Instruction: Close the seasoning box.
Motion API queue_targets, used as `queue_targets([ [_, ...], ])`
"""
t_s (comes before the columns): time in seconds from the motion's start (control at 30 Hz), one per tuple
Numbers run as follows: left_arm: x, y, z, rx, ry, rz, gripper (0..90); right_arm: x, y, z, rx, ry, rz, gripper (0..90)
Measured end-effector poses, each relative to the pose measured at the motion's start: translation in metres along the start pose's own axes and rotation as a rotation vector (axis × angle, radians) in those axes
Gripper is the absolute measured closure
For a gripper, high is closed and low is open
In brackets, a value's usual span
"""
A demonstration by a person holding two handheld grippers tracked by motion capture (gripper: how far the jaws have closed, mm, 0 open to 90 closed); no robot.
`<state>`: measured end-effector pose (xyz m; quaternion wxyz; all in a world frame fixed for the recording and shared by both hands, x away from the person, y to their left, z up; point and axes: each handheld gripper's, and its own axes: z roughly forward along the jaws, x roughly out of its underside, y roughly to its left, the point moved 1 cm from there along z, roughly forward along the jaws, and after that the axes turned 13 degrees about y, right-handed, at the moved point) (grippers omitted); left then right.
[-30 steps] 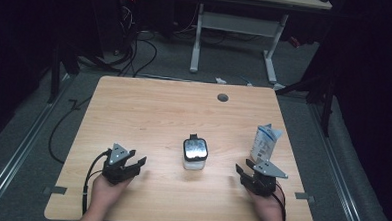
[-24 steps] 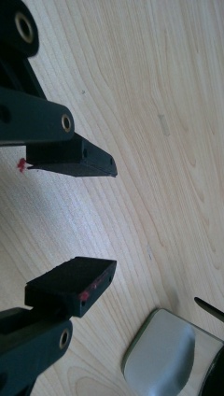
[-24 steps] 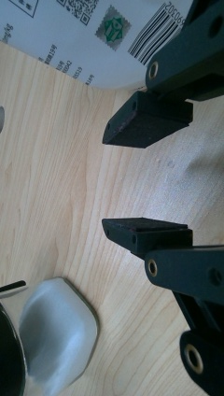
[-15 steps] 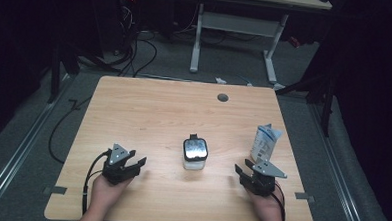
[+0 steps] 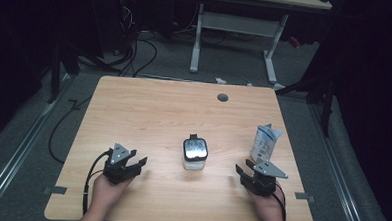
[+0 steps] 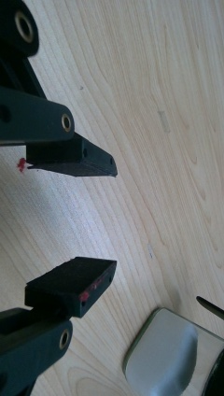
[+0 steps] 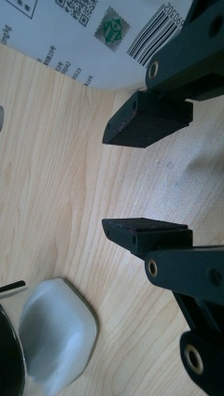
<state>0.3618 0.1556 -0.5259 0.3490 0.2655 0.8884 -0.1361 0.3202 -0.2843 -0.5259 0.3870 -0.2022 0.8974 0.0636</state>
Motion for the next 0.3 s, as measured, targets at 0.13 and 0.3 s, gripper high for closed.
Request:
queue_targets([
  [0.13,0.0002,0.001,-0.0013,0.0,-0.002,0.0,47.8,-0.0007,0.0012,-0.0002,0.002,-0.001,-0.004,52.6],
  [0.3,-0.001,0.0014,-0.0017,0.0,-0.01,-0.002,47.8,-0.0001,0.0028,-0.0005,0.004,0.0,-0.009,52.4],
])
